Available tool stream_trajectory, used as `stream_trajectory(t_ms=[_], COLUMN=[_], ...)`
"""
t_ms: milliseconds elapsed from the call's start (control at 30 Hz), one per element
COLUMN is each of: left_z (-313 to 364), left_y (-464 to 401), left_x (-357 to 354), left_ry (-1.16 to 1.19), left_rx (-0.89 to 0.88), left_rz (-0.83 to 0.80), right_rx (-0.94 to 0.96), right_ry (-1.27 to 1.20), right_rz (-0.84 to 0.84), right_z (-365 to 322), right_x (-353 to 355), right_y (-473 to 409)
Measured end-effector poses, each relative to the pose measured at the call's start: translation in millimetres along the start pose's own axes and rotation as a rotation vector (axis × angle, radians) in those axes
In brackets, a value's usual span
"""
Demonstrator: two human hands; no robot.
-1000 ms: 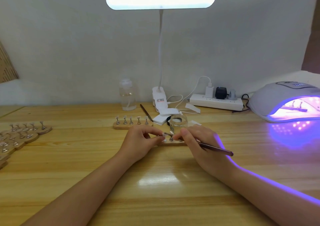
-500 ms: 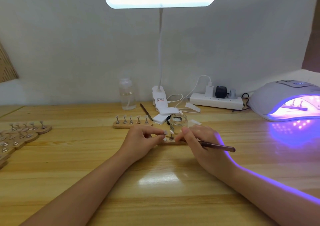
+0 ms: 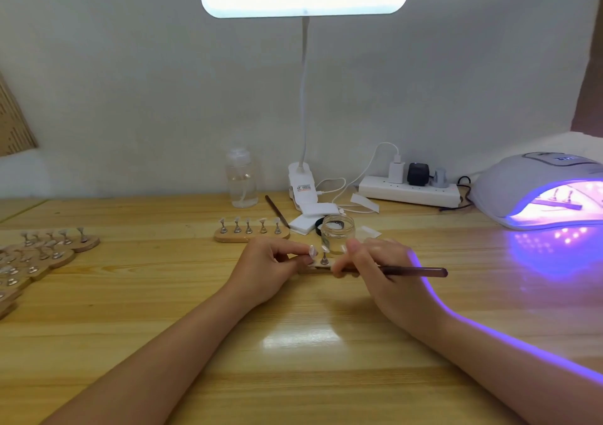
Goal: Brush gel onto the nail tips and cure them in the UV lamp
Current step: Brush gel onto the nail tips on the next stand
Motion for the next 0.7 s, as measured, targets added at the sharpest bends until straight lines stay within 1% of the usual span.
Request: stream_trajectory(t_ms=[67, 133, 267, 400, 567, 700], left_z=[-0.1, 0.2, 0.0, 0.6, 0.8, 1.0], left_y=[-0.6, -0.8, -0.3, -0.4, -0.9, -1.1], left_x=[-0.5, -0.4, -0.6, -1.2, -0.3, -1.2], left_ry=[0.000, 0.005, 0.014, 0.029, 0.009, 0.008], left_rx=[-0.004, -0.006, 0.000, -0.009, -0.024, -0.033], left_rz=[-0.001, 0.001, -0.001, -0.003, 0.003, 0.003], right_rx=[0.005, -0.013, -0.015, -0.008, -0.017, -0.009], right_ry=[0.039, 0.087, 0.005, 0.096, -0.002, 0.087], right_rz=[0.021, 0.006, -0.046, -0.020, -0.038, -0.020], right_z=[0.2, 1.8, 1.0, 0.8, 2.9, 2.3], right_x=[2.0, 0.2, -2.9, -1.7, -2.6, -2.9], right_y=[0.0, -1.1, 0.4, -0.7, 0.2, -1.0])
Point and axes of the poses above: each hand's wrist, its own y-axis away from the middle knuckle, its own x-axis out of the back of the hand, z = x × y, the point moved 8 cm from there along -y, towards the middle knuckle, and after that the axes turned 14 degrees about -x, right-handed, at the moved point
